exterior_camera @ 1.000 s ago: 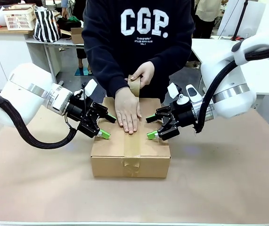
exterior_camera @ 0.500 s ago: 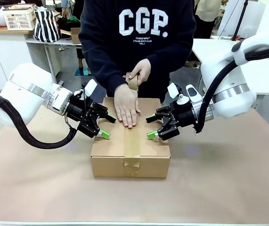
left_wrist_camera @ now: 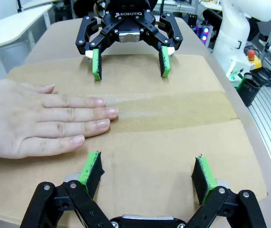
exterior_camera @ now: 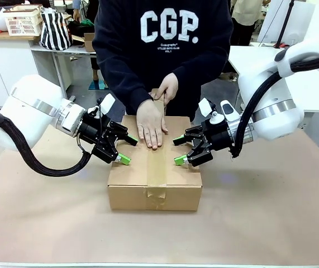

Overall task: Pack the gift set into the box.
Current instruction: Press and hold the closed box until the human finishes sealing it.

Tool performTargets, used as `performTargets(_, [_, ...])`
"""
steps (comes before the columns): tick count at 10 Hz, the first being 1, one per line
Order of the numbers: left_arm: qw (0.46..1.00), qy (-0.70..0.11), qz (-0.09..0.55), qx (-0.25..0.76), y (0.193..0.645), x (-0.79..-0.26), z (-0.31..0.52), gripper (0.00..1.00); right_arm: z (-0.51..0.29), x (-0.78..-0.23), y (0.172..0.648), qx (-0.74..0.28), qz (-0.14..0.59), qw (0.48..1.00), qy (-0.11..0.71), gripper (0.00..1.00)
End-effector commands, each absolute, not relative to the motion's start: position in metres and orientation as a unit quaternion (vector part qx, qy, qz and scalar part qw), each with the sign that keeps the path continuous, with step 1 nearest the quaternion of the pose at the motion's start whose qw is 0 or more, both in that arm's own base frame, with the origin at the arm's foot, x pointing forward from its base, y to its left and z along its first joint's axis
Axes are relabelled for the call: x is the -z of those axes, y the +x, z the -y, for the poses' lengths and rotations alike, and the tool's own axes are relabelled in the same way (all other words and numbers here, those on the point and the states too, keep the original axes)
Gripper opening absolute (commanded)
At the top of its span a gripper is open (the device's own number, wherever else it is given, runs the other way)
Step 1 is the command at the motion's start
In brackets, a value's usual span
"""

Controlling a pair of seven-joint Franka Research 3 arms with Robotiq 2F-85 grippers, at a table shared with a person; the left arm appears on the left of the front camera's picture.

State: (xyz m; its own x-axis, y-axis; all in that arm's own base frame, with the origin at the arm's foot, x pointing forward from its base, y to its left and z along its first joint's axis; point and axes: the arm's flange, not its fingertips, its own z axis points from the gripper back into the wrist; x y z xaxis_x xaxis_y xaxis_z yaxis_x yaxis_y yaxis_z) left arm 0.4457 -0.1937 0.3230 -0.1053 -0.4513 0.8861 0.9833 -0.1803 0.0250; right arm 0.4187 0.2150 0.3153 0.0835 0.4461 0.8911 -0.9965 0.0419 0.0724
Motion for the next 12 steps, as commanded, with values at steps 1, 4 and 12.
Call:
performTargets(1, [0.543, -0.398, 0.336, 0.659, 0.4453, -0.3217, 0.1929, 1.00, -0.2139, -0.3127, 0.4169, -0.568, 0.358, 0.631, 0.389, 1.00])
performTargets(4, [0.543, -0.398, 0.336, 0.659, 0.4453, -0.3217, 0.1929, 1.00, -0.2139, -0.3127, 0.4169, -0.568, 0.358, 0.631, 0.389, 1.00])
performTargets(12, [0.543, -0.398, 0.336, 0.659, 0.4453, -0.3217, 0.1929, 1.00, -0.2139, -0.3127, 0.4169, -0.568, 0.358, 0.631, 0.389, 1.00])
